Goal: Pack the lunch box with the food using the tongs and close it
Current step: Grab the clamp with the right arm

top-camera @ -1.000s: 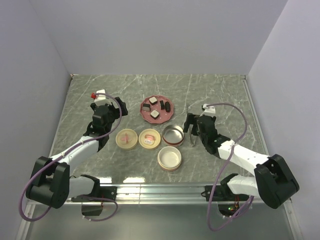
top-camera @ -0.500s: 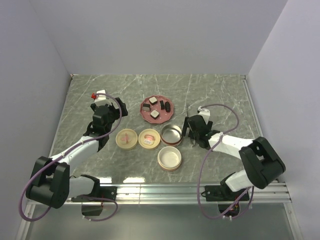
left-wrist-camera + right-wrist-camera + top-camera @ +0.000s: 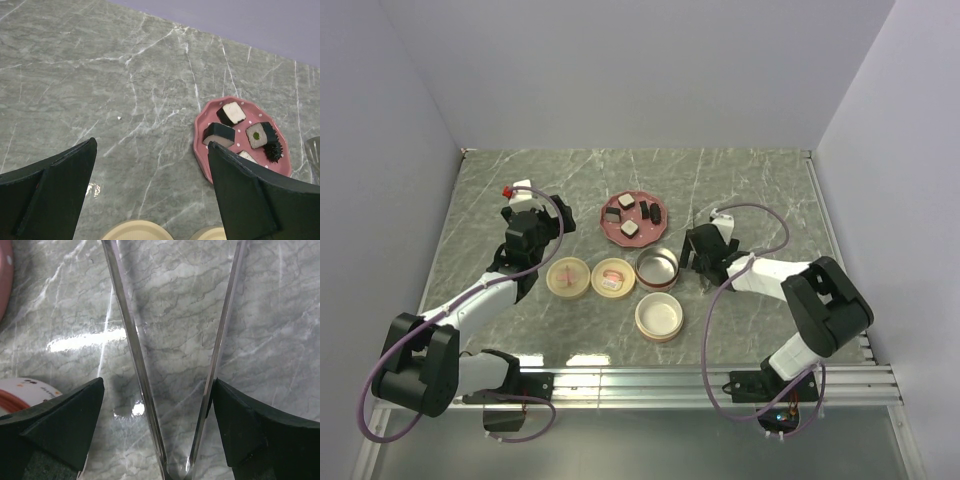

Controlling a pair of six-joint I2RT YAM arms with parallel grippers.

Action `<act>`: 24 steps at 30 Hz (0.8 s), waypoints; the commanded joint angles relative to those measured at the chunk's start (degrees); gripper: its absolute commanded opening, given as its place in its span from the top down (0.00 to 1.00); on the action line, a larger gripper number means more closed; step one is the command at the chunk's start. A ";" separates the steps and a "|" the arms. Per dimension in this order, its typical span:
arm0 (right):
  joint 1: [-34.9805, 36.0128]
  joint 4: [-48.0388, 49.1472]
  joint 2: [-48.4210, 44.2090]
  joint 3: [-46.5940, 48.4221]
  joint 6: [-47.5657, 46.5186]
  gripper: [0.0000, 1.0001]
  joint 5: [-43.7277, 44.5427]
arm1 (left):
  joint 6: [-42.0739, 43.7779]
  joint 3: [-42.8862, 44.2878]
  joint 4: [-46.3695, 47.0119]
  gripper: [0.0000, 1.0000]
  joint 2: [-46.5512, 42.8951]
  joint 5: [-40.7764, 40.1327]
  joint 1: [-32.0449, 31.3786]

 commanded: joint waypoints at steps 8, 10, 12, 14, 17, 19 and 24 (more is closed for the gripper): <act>-0.55 -2.53 4.90 3.08 3.16 0.22 1.29 | -0.33 0.27 1.44 0.00 -2.17 -0.08 -0.37; -0.46 -2.36 4.81 2.81 3.24 0.26 1.21 | -0.33 0.36 1.35 0.01 -1.99 -0.25 -0.28; -0.46 -2.27 4.81 2.64 3.33 0.35 1.21 | -0.42 0.36 1.35 0.00 -1.99 -0.34 -0.28; -0.37 -2.44 4.90 2.64 3.24 0.37 1.21 | -0.42 0.36 1.35 0.01 -1.90 -0.34 -0.28; -0.38 -2.18 4.46 2.29 3.33 0.53 1.47 | -0.42 0.36 1.44 0.00 -1.90 -0.34 -0.28; -0.37 -1.48 3.06 1.50 3.16 0.59 1.30 | -0.42 0.45 1.44 0.01 -1.82 -0.43 -0.28; -0.20 -2.35 -2.38 0.88 1.58 0.57 1.64 | -0.42 0.80 1.27 0.01 -0.94 -0.51 -0.28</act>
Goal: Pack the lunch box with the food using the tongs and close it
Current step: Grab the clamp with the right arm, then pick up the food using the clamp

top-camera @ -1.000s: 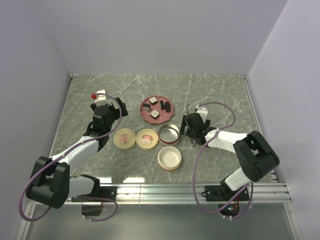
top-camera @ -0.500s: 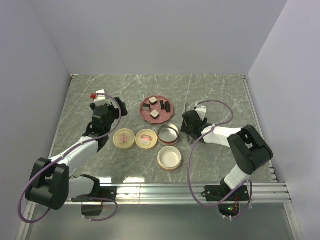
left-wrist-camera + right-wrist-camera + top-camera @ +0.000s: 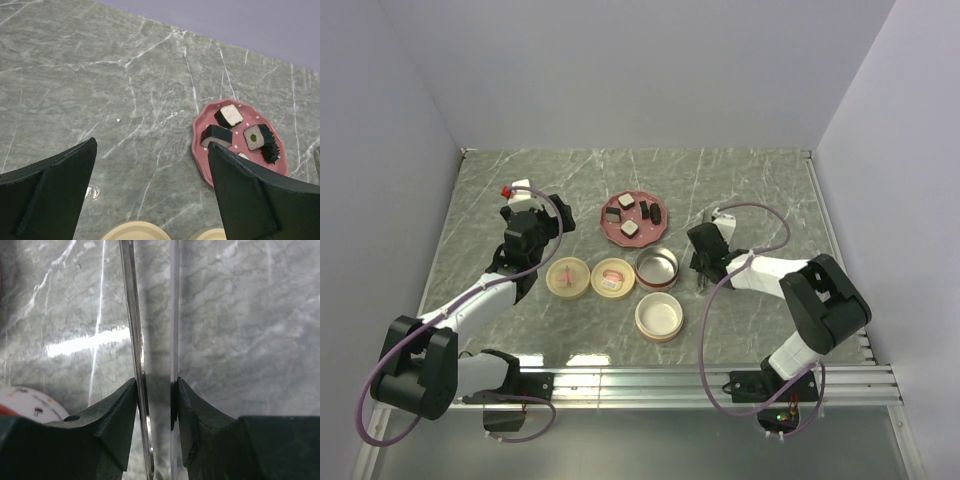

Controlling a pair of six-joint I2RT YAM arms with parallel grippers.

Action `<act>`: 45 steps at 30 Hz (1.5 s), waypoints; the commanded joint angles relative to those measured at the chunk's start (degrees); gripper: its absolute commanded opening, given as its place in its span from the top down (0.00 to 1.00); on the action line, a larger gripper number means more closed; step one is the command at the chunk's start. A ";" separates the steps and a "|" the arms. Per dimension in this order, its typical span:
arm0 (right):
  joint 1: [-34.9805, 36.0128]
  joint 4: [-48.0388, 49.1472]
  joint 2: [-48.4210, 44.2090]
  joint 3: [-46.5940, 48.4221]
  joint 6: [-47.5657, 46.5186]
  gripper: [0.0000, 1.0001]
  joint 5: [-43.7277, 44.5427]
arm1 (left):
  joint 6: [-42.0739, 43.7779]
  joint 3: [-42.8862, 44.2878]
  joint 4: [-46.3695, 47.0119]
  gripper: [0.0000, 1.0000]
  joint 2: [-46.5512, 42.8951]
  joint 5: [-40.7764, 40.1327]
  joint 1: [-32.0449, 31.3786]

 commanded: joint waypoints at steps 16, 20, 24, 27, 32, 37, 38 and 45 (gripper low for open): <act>-0.05 -3.52 -16.20 6.05 -9.14 0.53 -1.09 | -0.22 1.35 1.07 0.01 0.86 -1.13 -0.28; -0.05 -2.56 -19.53 6.93 -12.30 0.53 -4.42 | -0.31 1.35 1.15 0.00 1.04 -1.13 -0.28; 0.04 0.85 -19.99 7.81 -15.37 0.53 -11.01 | -0.31 1.35 1.24 0.01 1.21 -1.39 -0.19; -0.05 2.89 -18.58 8.60 -17.13 0.53 -16.29 | -0.40 1.52 1.24 0.01 1.56 -1.57 -0.19; 0.30 5.97 -17.00 8.34 -20.12 0.55 -23.94 | -0.40 1.52 1.15 0.01 1.74 -1.83 -0.19; 1.01 5.62 -16.47 7.90 -21.79 0.55 -28.34 | -0.31 2.05 0.98 0.00 2.61 -1.57 -0.19; 1.10 5.10 -16.29 7.81 -21.88 0.56 -28.25 | -0.31 2.14 0.89 0.00 2.71 -1.66 -0.28; 1.62 3.78 -14.10 7.81 -21.97 0.56 -27.73 | -0.31 2.58 0.63 0.00 3.50 -1.40 -0.19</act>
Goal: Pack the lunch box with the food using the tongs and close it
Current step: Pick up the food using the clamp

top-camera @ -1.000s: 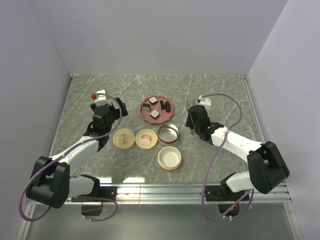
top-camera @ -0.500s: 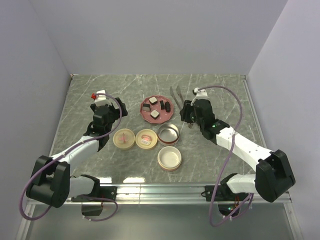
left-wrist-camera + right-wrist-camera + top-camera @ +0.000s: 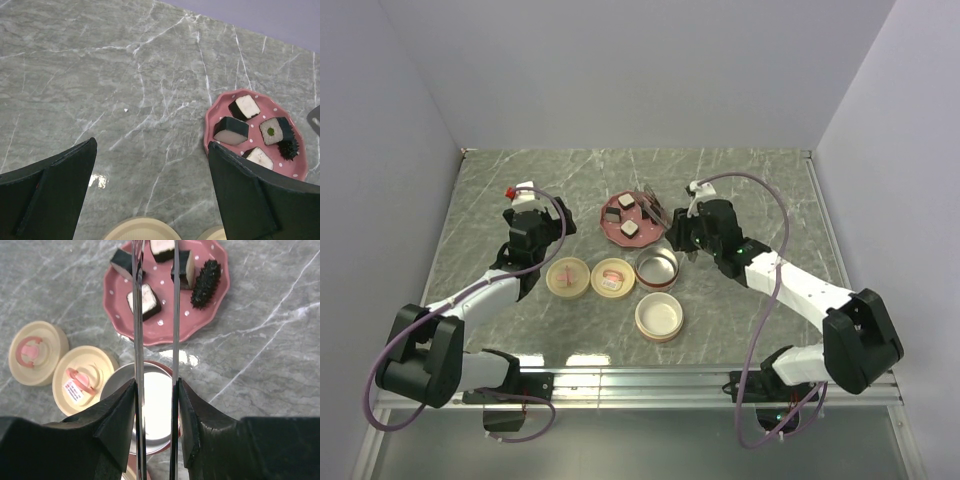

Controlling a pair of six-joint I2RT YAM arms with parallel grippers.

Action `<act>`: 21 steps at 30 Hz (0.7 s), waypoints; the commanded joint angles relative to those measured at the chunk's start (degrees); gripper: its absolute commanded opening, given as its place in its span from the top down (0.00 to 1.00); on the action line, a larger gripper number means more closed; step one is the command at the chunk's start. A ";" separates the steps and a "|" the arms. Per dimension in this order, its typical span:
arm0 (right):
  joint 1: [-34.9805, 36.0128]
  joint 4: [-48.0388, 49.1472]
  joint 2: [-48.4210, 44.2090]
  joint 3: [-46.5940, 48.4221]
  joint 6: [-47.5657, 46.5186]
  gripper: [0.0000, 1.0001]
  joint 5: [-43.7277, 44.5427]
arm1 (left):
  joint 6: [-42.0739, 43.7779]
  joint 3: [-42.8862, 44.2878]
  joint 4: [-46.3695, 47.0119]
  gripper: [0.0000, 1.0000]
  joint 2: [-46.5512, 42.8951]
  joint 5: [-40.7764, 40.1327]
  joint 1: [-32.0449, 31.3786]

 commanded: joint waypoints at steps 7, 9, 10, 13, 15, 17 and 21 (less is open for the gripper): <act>1.59 -1.53 4.30 3.97 -1.19 0.57 2.97 | -0.29 2.43 0.67 0.00 -0.22 -0.54 -0.19; 1.76 -1.88 4.57 4.15 -1.19 0.57 3.07 | -0.29 2.34 0.76 0.00 -0.22 -0.63 -0.19; 1.85 -1.88 4.65 4.24 -1.19 0.57 3.07 | -0.29 2.25 0.76 0.00 -0.31 -0.46 -0.19; 2.11 -2.06 4.66 4.59 -1.19 0.57 4.91 | -0.29 2.34 0.67 0.01 -0.22 -0.46 -0.28; 2.29 -2.15 4.48 4.59 -1.27 0.57 5.70 | -0.29 2.34 0.76 0.00 -0.22 -0.63 -0.19; 2.38 -2.06 4.30 4.68 -1.27 0.57 6.14 | -0.29 2.34 0.84 0.01 -0.22 -0.54 -0.19; 2.55 -2.24 4.39 4.94 -1.54 0.57 6.67 | -0.38 2.34 0.67 0.00 -0.04 -0.63 -0.19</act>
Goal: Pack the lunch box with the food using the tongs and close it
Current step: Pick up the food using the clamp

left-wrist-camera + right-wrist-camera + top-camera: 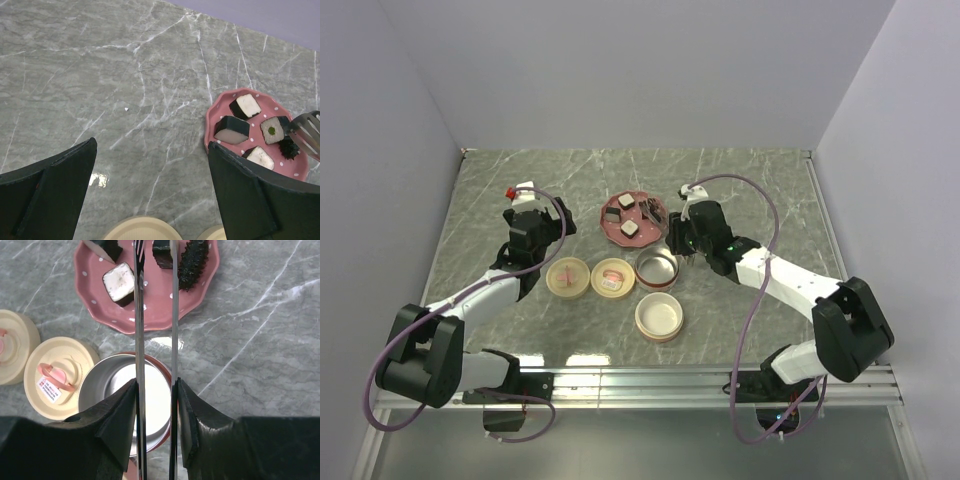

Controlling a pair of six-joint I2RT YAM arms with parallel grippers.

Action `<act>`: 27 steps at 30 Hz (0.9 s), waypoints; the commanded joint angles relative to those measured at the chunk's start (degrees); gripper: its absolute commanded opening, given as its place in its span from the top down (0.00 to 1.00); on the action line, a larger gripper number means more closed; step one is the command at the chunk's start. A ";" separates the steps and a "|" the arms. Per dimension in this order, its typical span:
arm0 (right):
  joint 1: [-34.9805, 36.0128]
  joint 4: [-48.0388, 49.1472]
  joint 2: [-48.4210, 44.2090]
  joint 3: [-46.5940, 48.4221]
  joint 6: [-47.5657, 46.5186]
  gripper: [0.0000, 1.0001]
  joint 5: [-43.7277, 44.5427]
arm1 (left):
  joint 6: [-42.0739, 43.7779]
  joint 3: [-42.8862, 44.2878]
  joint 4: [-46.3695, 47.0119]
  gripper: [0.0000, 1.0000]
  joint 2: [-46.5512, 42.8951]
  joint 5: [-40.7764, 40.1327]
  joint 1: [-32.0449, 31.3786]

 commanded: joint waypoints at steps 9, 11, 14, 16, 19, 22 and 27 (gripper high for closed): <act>1.22 0.65 2.02 4.73 -1.04 0.57 1.34 | -0.38 2.23 1.09 0.01 -0.33 -0.61 -0.19; 1.48 -0.66 2.46 5.17 -1.04 0.57 1.78 | -0.38 2.23 1.00 0.00 -0.16 -0.61 -0.19; 1.84 -1.46 2.99 5.87 -0.95 0.57 3.35 | -0.29 2.40 0.82 0.01 0.02 -0.43 -0.19; 1.93 -1.73 3.08 6.05 -1.04 0.57 3.97 | -0.38 2.40 0.82 0.00 -0.06 -0.52 -0.19; 2.19 -1.90 2.90 5.87 -0.86 0.57 4.94 | -0.38 2.23 1.00 0.01 -0.15 -0.52 -0.19; 2.28 -1.55 2.29 5.35 -0.77 0.57 5.73 | -0.38 2.14 1.00 0.01 -0.24 -0.52 -0.19; 2.36 -1.81 2.02 5.61 -0.86 0.56 5.65 | -0.29 2.40 0.82 0.00 0.02 -0.43 -0.10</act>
